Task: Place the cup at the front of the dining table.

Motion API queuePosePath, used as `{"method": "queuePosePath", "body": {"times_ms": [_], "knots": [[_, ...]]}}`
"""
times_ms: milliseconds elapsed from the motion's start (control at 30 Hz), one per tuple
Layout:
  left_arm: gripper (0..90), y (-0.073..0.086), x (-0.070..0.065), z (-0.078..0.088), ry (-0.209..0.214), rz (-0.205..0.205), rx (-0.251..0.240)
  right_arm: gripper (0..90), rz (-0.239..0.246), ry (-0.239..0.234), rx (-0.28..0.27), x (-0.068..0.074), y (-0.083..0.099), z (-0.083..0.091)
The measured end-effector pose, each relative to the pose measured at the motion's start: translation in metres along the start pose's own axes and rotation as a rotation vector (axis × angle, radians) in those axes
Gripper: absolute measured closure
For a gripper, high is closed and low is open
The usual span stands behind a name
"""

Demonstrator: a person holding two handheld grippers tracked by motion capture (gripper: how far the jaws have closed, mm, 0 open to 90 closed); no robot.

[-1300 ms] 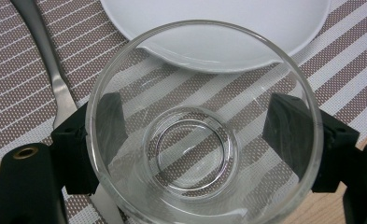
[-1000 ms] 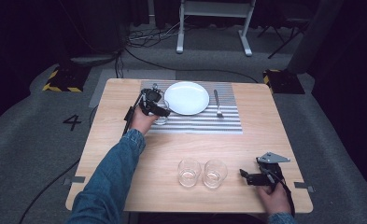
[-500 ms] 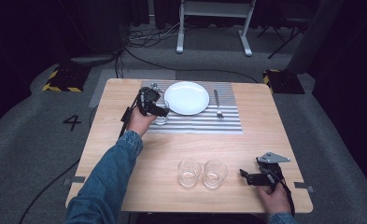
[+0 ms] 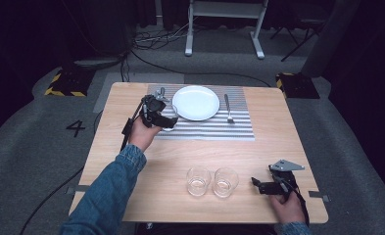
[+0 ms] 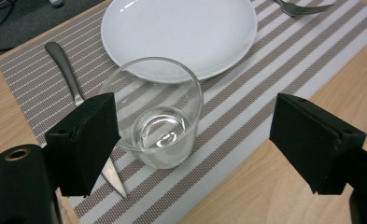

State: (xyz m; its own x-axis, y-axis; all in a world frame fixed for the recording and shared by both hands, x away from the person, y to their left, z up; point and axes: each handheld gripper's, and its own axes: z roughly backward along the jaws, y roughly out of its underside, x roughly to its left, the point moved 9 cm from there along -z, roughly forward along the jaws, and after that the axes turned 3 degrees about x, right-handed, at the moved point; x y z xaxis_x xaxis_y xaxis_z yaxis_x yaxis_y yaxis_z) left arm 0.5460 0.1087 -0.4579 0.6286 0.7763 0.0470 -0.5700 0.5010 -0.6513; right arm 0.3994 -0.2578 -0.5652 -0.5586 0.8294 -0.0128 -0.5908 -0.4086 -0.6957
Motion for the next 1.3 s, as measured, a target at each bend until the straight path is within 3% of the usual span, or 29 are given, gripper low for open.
{"method": "queuePosePath", "body": {"times_ms": [400, 700, 867, 1000, 1300], "knots": [[16.6, 0.012, -0.020, 0.027, 0.015, -0.033, -0.023, 10.0, -0.001, -0.001, 0.001, 0.000, 0.000, 0.000], [16.6, 0.028, -0.031, 0.052, 0.043, -0.021, -0.053, 9.9, -0.001, -0.001, 0.002, 0.000, 0.000, 0.000], [16.6, 0.039, -0.035, 0.060, 0.065, -0.020, -0.038, 9.9, -0.001, -0.001, 0.002, 0.000, 0.000, 0.000], [16.6, 0.046, -0.036, 0.067, 0.052, -0.034, -0.039, 9.9, -0.001, -0.002, 0.004, 0.000, 0.000, 0.000], [16.7, 0.065, -0.042, 0.079, 0.063, -0.051, -0.025, 9.8, -0.001, 0.000, 0.001, 0.000, -0.001, -0.001]]}}
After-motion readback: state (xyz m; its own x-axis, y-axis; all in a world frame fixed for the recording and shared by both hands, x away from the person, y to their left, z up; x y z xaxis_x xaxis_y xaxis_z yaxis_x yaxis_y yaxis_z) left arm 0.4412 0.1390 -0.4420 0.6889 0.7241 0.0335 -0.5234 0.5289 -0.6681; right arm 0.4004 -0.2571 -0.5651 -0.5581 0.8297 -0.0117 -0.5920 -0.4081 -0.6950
